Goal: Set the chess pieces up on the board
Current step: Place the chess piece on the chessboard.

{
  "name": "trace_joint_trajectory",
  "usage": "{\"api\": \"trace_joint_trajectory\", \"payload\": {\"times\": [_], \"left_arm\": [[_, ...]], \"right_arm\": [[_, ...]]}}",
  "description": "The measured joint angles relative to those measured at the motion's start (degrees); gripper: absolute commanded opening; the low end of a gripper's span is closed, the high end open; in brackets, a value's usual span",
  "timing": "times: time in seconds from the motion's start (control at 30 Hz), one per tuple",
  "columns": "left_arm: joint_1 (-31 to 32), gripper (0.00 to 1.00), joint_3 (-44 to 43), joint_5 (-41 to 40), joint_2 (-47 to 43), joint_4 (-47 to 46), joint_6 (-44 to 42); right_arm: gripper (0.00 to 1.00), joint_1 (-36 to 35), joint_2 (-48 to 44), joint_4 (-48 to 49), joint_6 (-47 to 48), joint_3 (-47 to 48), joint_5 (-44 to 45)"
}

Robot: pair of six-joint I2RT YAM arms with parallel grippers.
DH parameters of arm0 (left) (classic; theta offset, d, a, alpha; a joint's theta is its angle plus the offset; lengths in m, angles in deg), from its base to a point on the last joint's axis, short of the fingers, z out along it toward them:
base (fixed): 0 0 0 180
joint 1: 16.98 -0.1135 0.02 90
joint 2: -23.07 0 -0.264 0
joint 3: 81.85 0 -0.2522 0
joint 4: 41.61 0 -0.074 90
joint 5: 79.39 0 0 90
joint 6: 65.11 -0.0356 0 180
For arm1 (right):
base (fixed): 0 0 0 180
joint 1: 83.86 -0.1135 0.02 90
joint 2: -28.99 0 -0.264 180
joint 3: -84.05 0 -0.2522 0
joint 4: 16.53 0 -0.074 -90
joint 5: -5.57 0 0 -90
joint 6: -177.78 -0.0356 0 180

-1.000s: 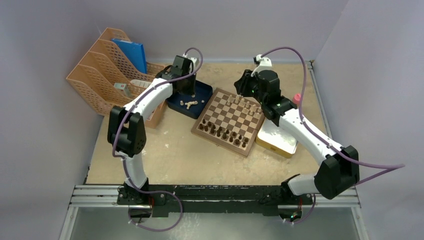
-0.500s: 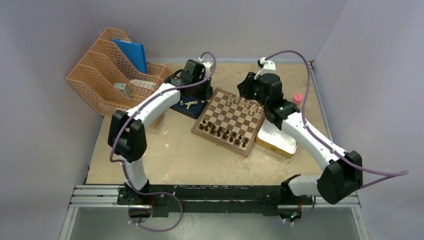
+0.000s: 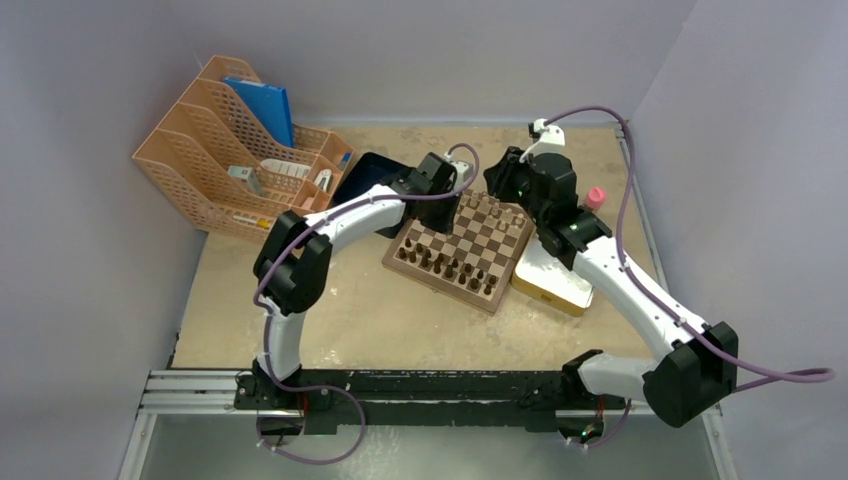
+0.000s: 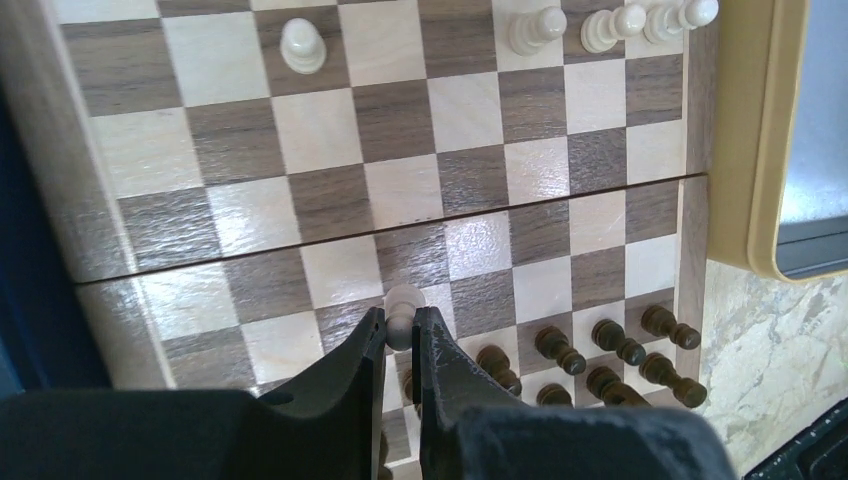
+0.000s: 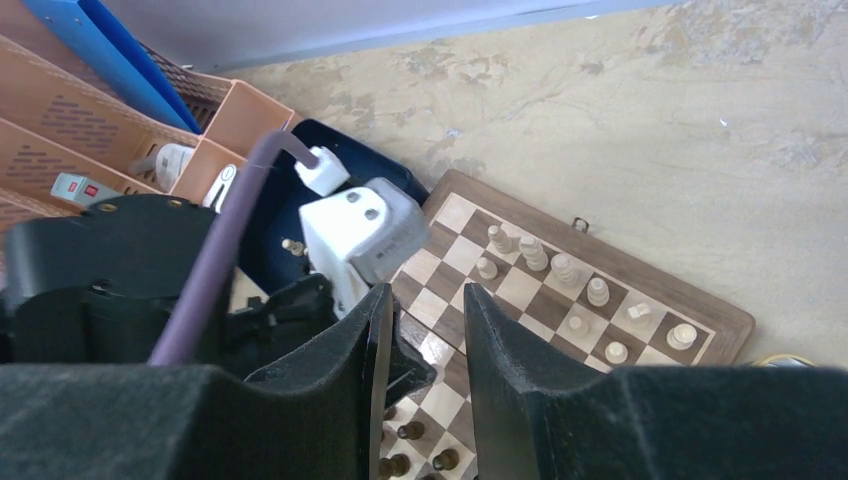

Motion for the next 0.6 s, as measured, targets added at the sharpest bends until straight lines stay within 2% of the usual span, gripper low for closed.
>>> {"api": "trace_joint_trajectory", "payload": {"times": [0.5, 0.6], "left_arm": [[1.8, 0.17, -1.6, -2.9, 4.0, -3.4, 0.2], [1.8, 0.21, -2.3, -3.0, 5.2, -4.1, 0.2]], "right_arm": [[0.36, 0.0, -2.8, 0.0, -0.3, -1.2, 1.4], [0.36, 0.0, -2.8, 0.0, -0.3, -1.2, 1.4]]}}
